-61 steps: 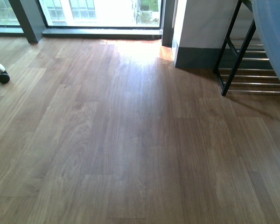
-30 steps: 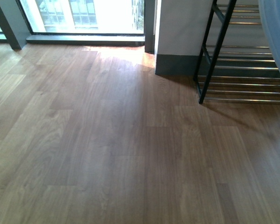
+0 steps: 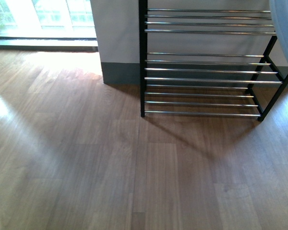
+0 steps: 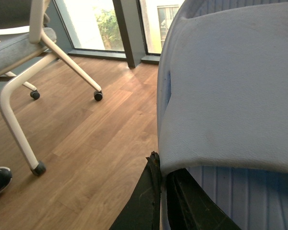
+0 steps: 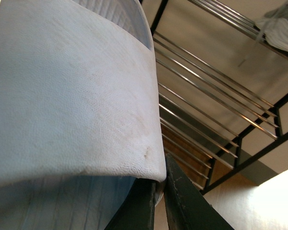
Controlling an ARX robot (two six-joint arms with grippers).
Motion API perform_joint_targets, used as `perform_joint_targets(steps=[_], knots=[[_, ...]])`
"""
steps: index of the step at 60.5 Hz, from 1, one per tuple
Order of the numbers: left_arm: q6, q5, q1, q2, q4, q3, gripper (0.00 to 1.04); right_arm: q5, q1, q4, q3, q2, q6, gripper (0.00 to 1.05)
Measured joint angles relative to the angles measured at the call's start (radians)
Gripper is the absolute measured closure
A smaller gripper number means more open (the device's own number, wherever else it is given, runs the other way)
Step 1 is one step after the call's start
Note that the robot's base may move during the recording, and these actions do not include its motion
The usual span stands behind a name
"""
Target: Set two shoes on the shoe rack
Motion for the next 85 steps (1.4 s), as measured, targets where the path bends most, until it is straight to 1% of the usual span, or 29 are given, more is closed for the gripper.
perform_joint_targets(steps=[23,45,56,61,85], knots=[[0.0,0.004,0.0,0.0,0.0,0.0,1.03,0.01,0.0,0.0,0.0,0.0,0.0,1.03],[0.0,-0.005,0.0,0.0,0.0,0.0,1.03,-0.01,0.003,0.0,0.0,0.0,0.0,1.03],[0.0,-0.004,0.0,0.0,0.0,0.0,1.03,-0.008,0.003,0.0,0.0,0.001,0.0,1.03],[0.0,0.004,0.0,0.002,0.0,0.0,1.03,0.01,0.002,0.0,0.0,0.002,0.001,1.03],[0.0,0.0,0.0,0.0,0.0,-0.001,1.03,0.001,0.002,0.0,-0.002,0.001,0.0,1.03]])
